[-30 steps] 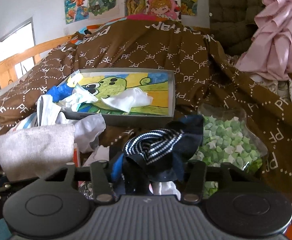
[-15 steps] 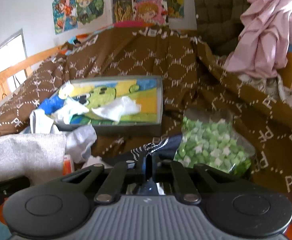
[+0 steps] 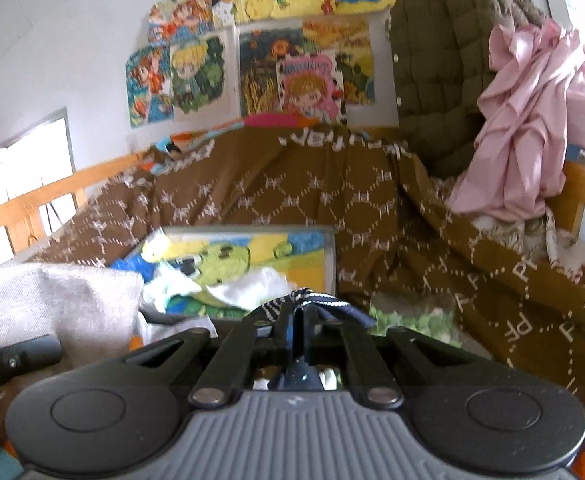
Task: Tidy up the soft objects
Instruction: 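Lift the grey pouch and striped cloth and carry both toward the tray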
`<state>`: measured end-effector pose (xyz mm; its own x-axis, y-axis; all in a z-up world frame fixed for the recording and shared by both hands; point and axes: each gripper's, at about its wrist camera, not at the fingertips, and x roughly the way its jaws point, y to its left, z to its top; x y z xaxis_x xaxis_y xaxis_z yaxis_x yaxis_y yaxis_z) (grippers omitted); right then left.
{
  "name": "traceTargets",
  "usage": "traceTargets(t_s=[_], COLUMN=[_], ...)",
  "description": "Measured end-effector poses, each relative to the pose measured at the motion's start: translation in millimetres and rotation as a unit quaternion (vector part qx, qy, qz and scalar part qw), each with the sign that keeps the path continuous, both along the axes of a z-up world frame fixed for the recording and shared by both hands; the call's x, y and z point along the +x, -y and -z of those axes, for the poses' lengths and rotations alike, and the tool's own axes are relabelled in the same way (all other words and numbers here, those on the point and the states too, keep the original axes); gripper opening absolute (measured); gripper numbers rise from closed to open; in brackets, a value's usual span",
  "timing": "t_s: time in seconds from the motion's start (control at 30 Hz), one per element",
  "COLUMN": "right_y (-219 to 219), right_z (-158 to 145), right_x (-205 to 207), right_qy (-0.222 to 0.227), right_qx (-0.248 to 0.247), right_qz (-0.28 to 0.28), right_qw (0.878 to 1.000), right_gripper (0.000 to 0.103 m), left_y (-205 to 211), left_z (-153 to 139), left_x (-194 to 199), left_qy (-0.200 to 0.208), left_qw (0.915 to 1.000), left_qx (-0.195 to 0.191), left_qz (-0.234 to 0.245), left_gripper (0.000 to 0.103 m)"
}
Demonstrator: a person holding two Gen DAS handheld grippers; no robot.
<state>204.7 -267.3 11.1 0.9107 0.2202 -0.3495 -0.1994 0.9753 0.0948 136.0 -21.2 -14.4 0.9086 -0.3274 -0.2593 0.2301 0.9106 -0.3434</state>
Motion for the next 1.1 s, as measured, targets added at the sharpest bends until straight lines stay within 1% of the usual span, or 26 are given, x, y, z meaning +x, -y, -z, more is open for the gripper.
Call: traceTargets(t_s=[0.2,0.33,0.47,0.6,0.73,0.9,1.1], right_y=[-2.0,-1.4,1.3,-1.4,-6.6,-17.6,-41.8], right_z=[-17.2,-22.2,-24.5,-25.2,-23.7,-21.5,-19.1], right_x=[-8.4,-13.1,-13.7,-7.8,4.6,32.4,78.7], right_qy=[0.032,0.047,0.053,0.062,0.066,0.067,0.06], right_qx=[0.025,0.038,0.051,0.05,0.051,0.062,0.081], right_qz=[-0.007,-0.01,-0.011,-0.016,-0.018,-0.019,-0.027], right_qw=[0.999,0.998,0.997,0.997,0.996,0.996,0.995], right_gripper=[0.005,0.005,0.005,0.005,0.005,0.005,0.005], left_y=[0.0,-2.5,-6.7,-12.3,-20.5,-35.2,-69.8], left_z=[-24.5,-42.5,-61.6,-79.0,-93.7,-96.8,-78.7], left_x=[-4.4,-5.2,-0.4,9.6,31.7,67.2,114.2], left_qy=[0.036,0.057,0.065,0.076,0.082,0.087,0.086], left_qw=[0.9993,0.9982,0.9976,0.997,0.9965,0.9959,0.9941], left_qx=[-0.01,-0.018,-0.022,-0.013,-0.008,-0.014,-0.042], left_qz=[-0.004,-0.008,-0.007,-0.008,-0.012,-0.022,-0.052], left_gripper=[0.006,0.006,0.006,0.006,0.006,0.006,0.006])
